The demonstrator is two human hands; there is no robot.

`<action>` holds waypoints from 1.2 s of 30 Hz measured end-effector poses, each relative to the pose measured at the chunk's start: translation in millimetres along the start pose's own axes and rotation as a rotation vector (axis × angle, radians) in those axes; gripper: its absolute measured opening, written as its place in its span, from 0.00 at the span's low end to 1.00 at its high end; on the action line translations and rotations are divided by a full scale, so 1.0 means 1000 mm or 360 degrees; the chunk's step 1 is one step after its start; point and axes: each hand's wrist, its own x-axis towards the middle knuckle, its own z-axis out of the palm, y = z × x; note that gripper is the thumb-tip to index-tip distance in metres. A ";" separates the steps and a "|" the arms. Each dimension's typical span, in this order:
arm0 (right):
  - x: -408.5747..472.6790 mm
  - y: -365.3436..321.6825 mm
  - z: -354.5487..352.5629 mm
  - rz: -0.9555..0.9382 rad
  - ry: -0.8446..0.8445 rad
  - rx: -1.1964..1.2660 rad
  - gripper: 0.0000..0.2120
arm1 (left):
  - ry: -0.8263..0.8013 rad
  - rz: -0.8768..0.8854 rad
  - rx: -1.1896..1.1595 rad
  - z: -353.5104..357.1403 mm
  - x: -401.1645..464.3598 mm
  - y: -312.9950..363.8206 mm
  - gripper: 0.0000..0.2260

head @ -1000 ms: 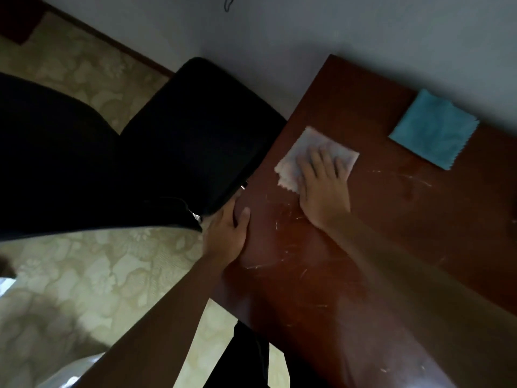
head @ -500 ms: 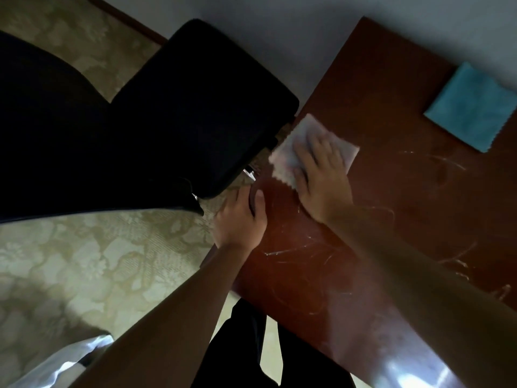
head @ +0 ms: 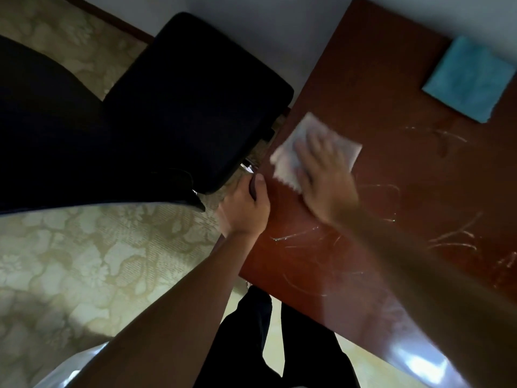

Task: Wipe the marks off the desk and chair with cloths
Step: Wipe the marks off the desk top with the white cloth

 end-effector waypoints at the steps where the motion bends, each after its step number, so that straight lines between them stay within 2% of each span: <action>1: -0.027 -0.017 0.008 -0.0036 -0.0009 0.0020 0.24 | -0.0007 0.0017 -0.0019 0.000 0.000 0.000 0.22; 5: -0.080 -0.044 0.021 -0.0202 -0.0098 0.0004 0.23 | 0.0010 0.0091 -0.0072 -0.003 -0.001 0.004 0.22; 7: -0.053 -0.025 0.011 -0.0183 -0.0090 0.0032 0.22 | -0.0005 0.0112 -0.0082 -0.004 -0.002 0.004 0.21; 12: 0.050 0.015 -0.012 0.0158 -0.0020 -0.0036 0.26 | -0.0032 0.0030 -0.0094 -0.001 0.003 0.001 0.22; 14: 0.028 -0.006 0.000 0.0090 -0.0003 -0.0060 0.26 | -0.0022 0.0034 -0.0094 -0.001 0.002 -0.001 0.22; 17: -0.062 -0.051 0.023 -0.0108 -0.0094 -0.0046 0.25 | -0.0070 0.0063 -0.0153 -0.001 0.001 -0.001 0.24; 20: -0.089 -0.051 0.023 -0.0241 -0.0209 -0.0072 0.25 | -0.0092 0.0055 -0.0105 -0.002 0.003 0.002 0.24; 22: -0.059 -0.029 0.010 -0.0154 -0.0218 -0.0102 0.25 | -0.0094 0.0078 -0.0099 -0.002 0.002 0.001 0.23; 25: 0.015 0.013 -0.014 0.0226 -0.0098 -0.0073 0.27 | -0.0085 0.0086 -0.0068 -0.001 0.003 0.000 0.22; 27: 0.041 0.019 -0.018 0.0331 -0.0061 -0.0096 0.27 | -0.0064 0.0094 -0.0072 -0.002 0.004 0.000 0.21; 29: 0.027 0.000 -0.008 0.0285 -0.0059 -0.0118 0.27 | -0.0068 0.0094 -0.0069 -0.002 0.003 -0.001 0.21; 33: -0.060 -0.047 0.018 0.0007 -0.0179 -0.0136 0.26 | -0.0067 0.0130 -0.0054 0.002 0.002 -0.004 0.21; 36: -0.060 -0.033 0.013 -0.0115 -0.0244 -0.0201 0.26 | -0.0066 0.0151 -0.0024 0.001 0.002 -0.002 0.22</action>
